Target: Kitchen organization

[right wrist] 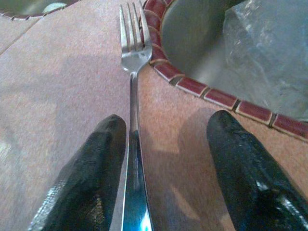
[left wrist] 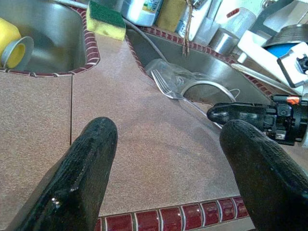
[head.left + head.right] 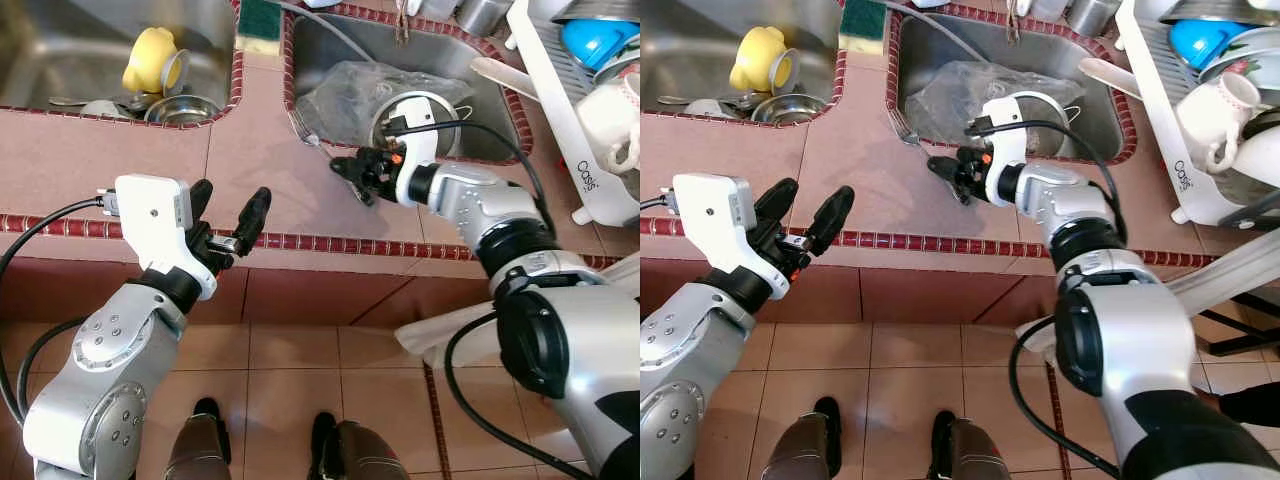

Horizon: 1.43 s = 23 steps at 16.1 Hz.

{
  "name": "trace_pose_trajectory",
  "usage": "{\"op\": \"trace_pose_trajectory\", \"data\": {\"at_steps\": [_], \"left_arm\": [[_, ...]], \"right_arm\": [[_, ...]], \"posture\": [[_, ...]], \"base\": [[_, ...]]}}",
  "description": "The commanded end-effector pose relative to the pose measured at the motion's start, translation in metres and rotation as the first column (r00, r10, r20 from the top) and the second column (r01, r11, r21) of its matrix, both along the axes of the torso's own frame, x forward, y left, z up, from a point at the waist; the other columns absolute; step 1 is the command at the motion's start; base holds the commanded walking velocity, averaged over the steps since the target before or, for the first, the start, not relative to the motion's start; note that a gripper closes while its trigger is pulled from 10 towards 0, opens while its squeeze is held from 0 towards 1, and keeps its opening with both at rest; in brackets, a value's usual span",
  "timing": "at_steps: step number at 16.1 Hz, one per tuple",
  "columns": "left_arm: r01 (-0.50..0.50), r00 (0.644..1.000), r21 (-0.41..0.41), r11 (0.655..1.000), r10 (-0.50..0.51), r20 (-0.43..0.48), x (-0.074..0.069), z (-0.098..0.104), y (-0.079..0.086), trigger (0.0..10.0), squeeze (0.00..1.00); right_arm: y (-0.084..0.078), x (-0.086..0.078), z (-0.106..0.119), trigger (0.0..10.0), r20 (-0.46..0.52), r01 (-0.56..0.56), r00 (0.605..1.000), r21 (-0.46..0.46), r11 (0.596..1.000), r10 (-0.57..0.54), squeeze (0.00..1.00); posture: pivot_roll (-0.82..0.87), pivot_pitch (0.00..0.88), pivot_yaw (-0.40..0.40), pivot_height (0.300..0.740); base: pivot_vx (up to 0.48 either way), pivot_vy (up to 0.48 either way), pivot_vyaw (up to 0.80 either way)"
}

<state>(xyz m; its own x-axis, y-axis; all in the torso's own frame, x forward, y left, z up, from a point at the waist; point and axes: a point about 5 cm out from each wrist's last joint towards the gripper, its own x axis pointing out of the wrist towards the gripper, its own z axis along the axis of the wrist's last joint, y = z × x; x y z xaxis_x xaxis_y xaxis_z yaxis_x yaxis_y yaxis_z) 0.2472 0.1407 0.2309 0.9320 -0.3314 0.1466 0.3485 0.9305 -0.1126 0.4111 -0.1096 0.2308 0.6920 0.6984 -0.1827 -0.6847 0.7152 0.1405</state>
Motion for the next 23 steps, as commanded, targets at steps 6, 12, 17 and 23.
{"op": "trace_pose_trajectory", "data": {"at_steps": [6,12,17,23], "left_arm": [[0.021,1.000,-0.013,1.000,-0.021,-0.004,-0.004,-0.001,-0.005,10.0,0.00],[0.022,1.000,-0.015,1.000,-0.023,-0.007,-0.003,-0.001,-0.005,10.0,0.00],[0.026,1.000,-0.016,1.000,-0.026,-0.006,-0.002,-0.001,-0.005,10.0,0.00],[0.029,1.000,-0.018,0.999,-0.030,-0.005,-0.002,-0.001,-0.006,10.0,0.00]], "right_arm": [[-0.012,-0.005,-0.015,0.0,-0.091,-0.061,0.994,-0.074,0.995,0.054,0.00],[-0.019,-0.006,-0.014,0.0,-0.098,-0.088,0.992,-0.118,0.989,0.077,0.00],[-0.020,-0.007,-0.012,0.0,-0.099,-0.099,0.991,-0.118,0.988,0.087,0.00],[-0.021,-0.007,-0.012,0.0,-0.102,-0.105,0.990,-0.114,0.988,0.093,0.00]], "posture": [[0.05,0.348,-0.234,0.740],[0.04,0.348,-0.234,0.740],[0.04,0.344,-0.232,0.740],[0.04,0.340,-0.232,0.740]], "base": [[0.000,0.000,0.00],[0.000,0.000,0.00],[0.000,0.000,0.00],[0.000,0.000,0.00]]}}
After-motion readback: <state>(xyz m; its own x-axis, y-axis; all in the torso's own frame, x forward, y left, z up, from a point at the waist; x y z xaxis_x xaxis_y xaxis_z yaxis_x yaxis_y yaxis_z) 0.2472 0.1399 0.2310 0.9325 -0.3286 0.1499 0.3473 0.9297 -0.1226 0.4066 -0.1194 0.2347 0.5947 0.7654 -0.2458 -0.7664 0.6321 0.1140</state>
